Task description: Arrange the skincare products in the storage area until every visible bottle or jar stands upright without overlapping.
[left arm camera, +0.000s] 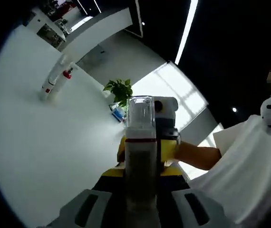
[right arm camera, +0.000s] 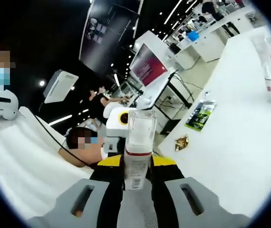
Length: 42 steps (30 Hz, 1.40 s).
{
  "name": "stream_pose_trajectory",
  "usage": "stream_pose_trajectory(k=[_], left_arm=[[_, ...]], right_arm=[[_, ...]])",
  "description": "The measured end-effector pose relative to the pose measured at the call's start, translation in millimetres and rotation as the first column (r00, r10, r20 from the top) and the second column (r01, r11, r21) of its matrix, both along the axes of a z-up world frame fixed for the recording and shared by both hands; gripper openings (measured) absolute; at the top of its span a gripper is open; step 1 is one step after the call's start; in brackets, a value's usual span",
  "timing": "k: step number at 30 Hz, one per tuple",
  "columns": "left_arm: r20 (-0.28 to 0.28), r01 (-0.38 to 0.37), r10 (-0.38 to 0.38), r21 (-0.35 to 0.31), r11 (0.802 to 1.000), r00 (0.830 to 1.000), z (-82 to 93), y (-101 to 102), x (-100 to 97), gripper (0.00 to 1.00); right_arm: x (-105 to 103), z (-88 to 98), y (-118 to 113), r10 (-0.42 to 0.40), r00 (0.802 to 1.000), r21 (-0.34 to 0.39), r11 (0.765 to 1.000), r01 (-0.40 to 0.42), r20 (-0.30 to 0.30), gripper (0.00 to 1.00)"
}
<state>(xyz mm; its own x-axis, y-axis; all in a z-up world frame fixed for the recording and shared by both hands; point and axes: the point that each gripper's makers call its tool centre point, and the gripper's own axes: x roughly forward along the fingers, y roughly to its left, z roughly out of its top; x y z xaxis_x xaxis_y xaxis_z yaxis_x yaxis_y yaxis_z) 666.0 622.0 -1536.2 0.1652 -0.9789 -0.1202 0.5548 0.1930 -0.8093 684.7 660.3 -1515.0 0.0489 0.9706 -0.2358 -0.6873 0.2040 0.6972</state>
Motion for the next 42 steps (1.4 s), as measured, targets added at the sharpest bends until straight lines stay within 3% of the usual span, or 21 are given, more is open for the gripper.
stream_pose_trajectory(k=[4, 6, 8, 11, 15, 18, 19, 24, 25, 28, 30, 34, 38, 39, 40, 42], left_arm=[[0.010, -0.077, 0.077, 0.046, 0.996, 0.997, -7.0, 2, 11.8, 0.22], [0.011, -0.136, 0.135, 0.099, 0.986, 0.991, -13.6, 4, 19.7, 0.22], [0.072, -0.186, 0.176, 0.197, 0.963, 0.982, -22.2, 7, 27.4, 0.22], [0.189, -0.232, 0.174, 0.349, 0.908, 0.966, -30.4, 8, 32.8, 0.22], [0.299, -0.276, 0.148, 0.448, 0.850, 0.943, -35.6, 8, 37.2, 0.22], [0.318, -0.301, 0.160, 0.465, 0.832, 0.934, -38.2, 9, 38.9, 0.22], [0.348, -0.313, 0.150, 0.481, 0.819, 0.925, -39.5, 11, 40.8, 0.22], [0.397, -0.301, 0.087, 0.517, 0.801, 0.914, -45.3, 10, 34.6, 0.23], [0.425, -0.305, 0.066, 0.523, 0.796, 0.903, -46.8, 8, 32.6, 0.23], [0.420, -0.293, 0.060, 0.518, 0.804, 0.906, -49.8, 5, 27.0, 0.24], [0.455, -0.276, 0.007, 0.529, 0.802, 0.891, -52.9, 5, 22.6, 0.25], [0.445, -0.261, -0.036, 0.587, 0.767, 0.895, -71.0, 15, 15.1, 0.33], [0.409, -0.252, -0.066, 0.675, 0.693, 0.910, -92.0, 36, 8.8, 0.37], [0.409, -0.262, -0.057, 0.680, 0.685, 0.911, -93.6, 38, 8.9, 0.37], [0.441, -0.289, -0.062, 0.682, 0.672, 0.895, -97.3, 42, 9.6, 0.37], [0.446, -0.313, -0.063, 0.716, 0.624, 0.893, -112.1, 55, 7.5, 0.37]], right_arm=[[13, -6.9, -1, -0.087, 0.996, -0.065, 0.994, 0.087, 0.009, 0.25], [21, -11.1, -1, -0.148, 0.989, -0.097, 0.984, 0.148, 0.006, 0.24], [25, -13.6, -1, -0.196, 0.980, -0.105, 0.976, 0.193, -0.025, 0.21], [31, -19.5, 1, -0.280, 0.957, -0.123, 0.955, 0.270, -0.076, 0.22], [35, -24.2, 0, -0.339, 0.935, -0.137, 0.936, 0.324, -0.102, 0.21], [36, -26.8, -2, -0.371, 0.922, -0.145, 0.924, 0.355, -0.111, 0.20], [36, -27.7, -3, -0.383, 0.917, -0.149, 0.919, 0.365, -0.114, 0.20], [29, -30.9, -5, -0.358, 0.930, -0.164, 0.925, 0.342, -0.082, 0.18], [27, -32.3, -6, -0.350, 0.933, -0.168, 0.928, 0.332, -0.089, 0.18], [21, -36.0, -10, -0.332, 0.940, -0.177, 0.932, 0.315, -0.073, 0.18], [19, -37.0, -10, -0.329, 0.942, -0.177, 0.933, 0.313, -0.065, 0.18], [23, -39.9, -17, -0.340, 0.939, -0.187, 0.927, 0.326, -0.049, 0.18], [35, -42.8, -29, -0.374, 0.927, -0.200, 0.911, 0.361, -0.031, 0.18], [38, -42.6, -33, -0.383, 0.923, -0.201, 0.907, 0.370, -0.029, 0.18], [42, -42.3, -37, -0.392, 0.920, -0.203, 0.902, 0.380, -0.020, 0.18], [50, -42.0, -45, -0.406, 0.914, -0.219, 0.891, 0.398, 0.007, 0.18]])
